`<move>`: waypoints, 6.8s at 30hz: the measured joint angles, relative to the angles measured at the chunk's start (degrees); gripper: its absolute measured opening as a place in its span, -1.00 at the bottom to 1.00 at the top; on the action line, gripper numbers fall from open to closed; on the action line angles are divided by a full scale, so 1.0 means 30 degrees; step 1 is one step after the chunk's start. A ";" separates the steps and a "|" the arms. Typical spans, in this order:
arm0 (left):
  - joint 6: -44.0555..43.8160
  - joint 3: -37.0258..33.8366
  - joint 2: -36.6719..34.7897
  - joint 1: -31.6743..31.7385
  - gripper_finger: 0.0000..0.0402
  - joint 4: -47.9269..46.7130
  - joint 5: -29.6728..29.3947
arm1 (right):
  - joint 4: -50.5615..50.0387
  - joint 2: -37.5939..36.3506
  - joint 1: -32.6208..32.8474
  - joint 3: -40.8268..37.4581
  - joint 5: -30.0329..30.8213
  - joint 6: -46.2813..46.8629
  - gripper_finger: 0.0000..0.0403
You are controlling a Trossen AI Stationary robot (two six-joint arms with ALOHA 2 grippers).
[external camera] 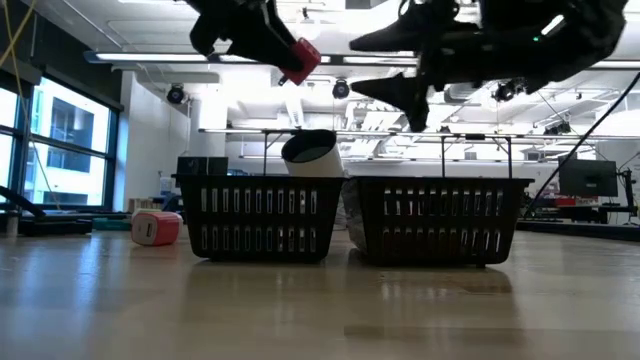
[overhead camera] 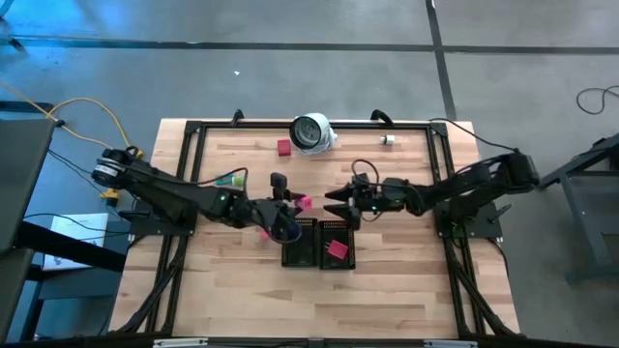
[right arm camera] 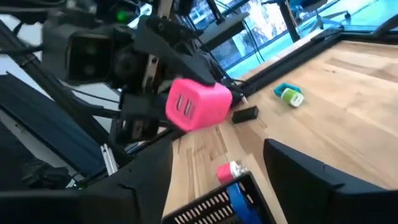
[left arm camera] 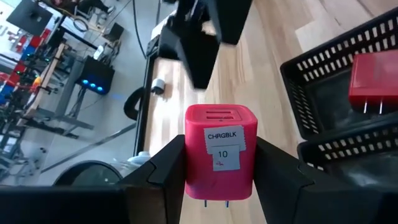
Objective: Pick & Place Office items
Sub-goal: Put the pink charger adapter into the right black bin
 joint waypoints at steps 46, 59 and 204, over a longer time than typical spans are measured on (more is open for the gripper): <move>0.1957 0.3640 0.3116 0.0189 -0.29 -0.1473 -0.1633 | 0.0532 0.1761 -0.0029 0.2084 0.0436 -0.0452 0.25; 0.2351 0.3596 0.3131 0.0189 -0.29 -0.1082 -0.1943 | 0.0410 0.1739 -0.0036 0.2084 0.0428 -0.0444 0.00; -0.9944 -0.8338 0.1878 0.4175 -0.05 2.9695 1.4026 | 0.9305 0.3517 0.2142 0.3425 0.1470 -1.2947 -0.33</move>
